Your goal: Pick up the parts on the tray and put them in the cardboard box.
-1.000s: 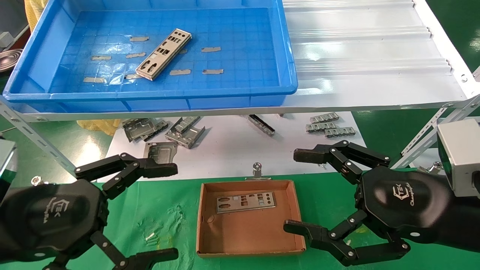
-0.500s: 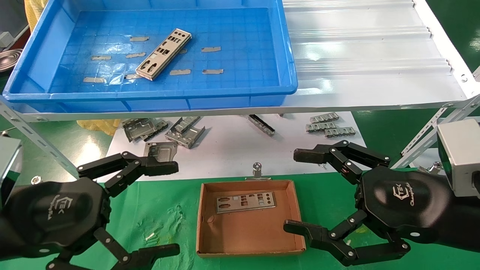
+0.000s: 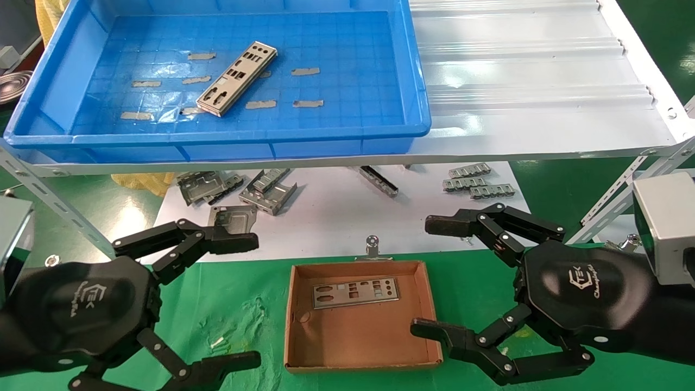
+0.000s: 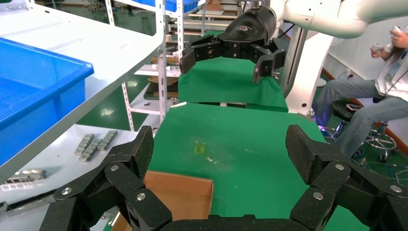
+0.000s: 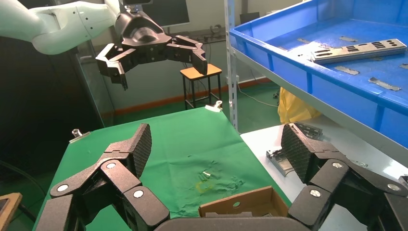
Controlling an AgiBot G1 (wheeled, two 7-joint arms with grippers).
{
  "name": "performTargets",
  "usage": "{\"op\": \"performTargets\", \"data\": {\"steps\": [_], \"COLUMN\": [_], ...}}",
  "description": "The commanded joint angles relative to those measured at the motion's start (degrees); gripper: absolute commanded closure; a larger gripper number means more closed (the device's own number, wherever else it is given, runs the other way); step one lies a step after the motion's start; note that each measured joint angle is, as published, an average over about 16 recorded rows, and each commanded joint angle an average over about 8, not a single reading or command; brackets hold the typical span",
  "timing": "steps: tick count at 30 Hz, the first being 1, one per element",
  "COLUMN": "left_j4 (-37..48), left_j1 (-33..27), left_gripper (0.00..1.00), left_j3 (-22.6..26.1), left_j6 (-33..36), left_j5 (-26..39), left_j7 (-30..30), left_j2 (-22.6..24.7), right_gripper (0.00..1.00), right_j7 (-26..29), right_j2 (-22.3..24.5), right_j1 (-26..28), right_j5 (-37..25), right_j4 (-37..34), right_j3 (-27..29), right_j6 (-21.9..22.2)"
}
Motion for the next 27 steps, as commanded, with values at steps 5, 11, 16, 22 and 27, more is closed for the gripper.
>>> {"op": "performTargets", "data": {"steps": [5, 11, 16, 22, 27], "left_j4": [0.1, 0.1, 0.1, 0.1, 0.1], "left_j1": [0.0, 0.0, -0.1, -0.1, -0.1], "left_gripper": [0.00, 0.00, 0.00, 0.00, 0.00], "left_j3": [0.0, 0.0, 0.1, 0.1, 0.1], "left_j6": [0.0, 0.0, 0.0, 0.0, 0.0], "left_j5": [0.0, 0.0, 0.1, 0.1, 0.1], "left_j7": [0.0, 0.0, 0.1, 0.1, 0.1], "left_j2": [0.0, 0.0, 0.1, 0.1, 0.1], "right_gripper": [0.00, 0.00, 0.00, 0.00, 0.00], "right_j7": [0.0, 0.0, 0.0, 0.0, 0.0], "right_j2": [0.0, 0.0, 0.0, 0.0, 0.0], "right_j1": [0.0, 0.0, 0.0, 0.0, 0.0], "right_j5": [0.0, 0.0, 0.0, 0.0, 0.0], "right_j4": [0.0, 0.0, 0.0, 0.0, 0.0], "right_j3": [0.0, 0.0, 0.0, 0.0, 0.0], "right_j6": [0.0, 0.0, 0.0, 0.0, 0.0]}}
